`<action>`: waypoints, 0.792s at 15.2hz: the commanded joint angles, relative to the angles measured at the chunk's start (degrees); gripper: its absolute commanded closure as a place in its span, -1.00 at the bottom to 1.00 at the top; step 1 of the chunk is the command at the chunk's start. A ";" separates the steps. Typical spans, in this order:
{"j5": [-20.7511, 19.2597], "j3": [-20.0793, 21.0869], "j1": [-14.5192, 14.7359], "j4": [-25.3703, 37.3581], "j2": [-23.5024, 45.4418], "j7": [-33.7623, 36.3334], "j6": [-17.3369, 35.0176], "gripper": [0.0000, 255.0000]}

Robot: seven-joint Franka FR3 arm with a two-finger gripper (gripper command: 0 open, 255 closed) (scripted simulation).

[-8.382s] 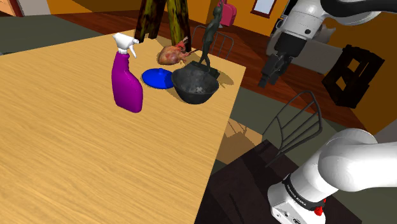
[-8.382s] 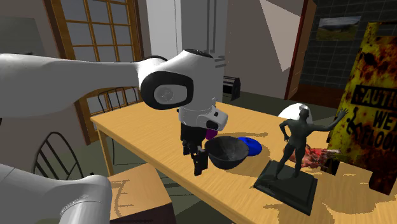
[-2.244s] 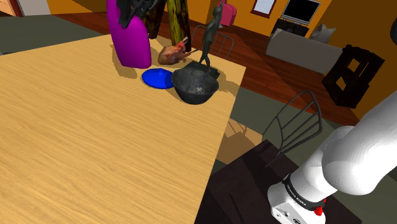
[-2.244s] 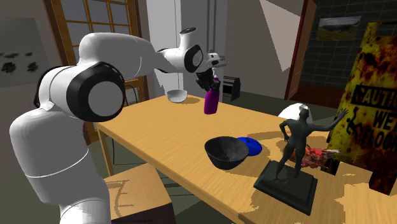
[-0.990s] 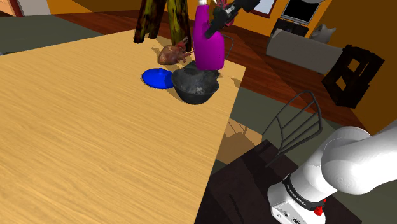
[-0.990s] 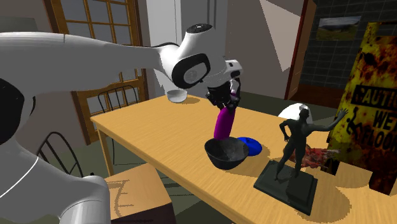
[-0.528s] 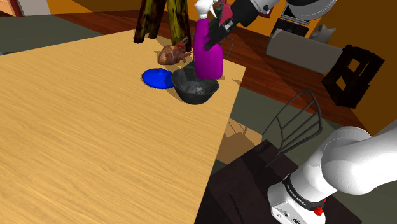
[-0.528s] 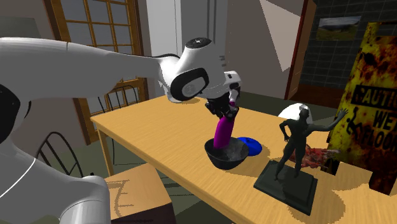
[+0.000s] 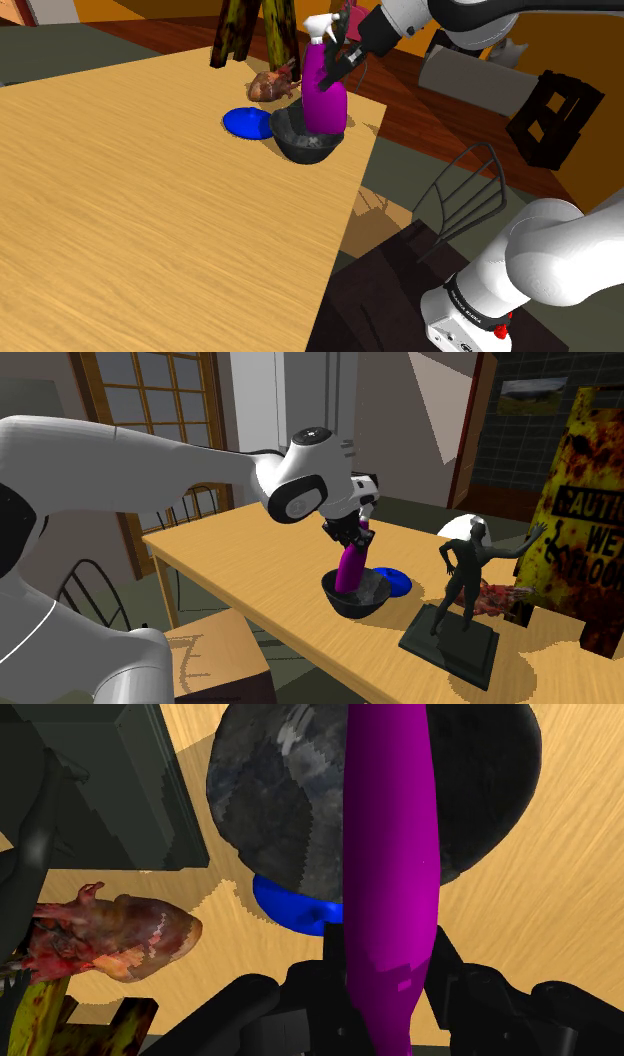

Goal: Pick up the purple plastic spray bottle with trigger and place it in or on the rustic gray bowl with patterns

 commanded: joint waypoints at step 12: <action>-0.50 -0.74 -0.29 1.26 -2.58 0.22 -3.91 -1.00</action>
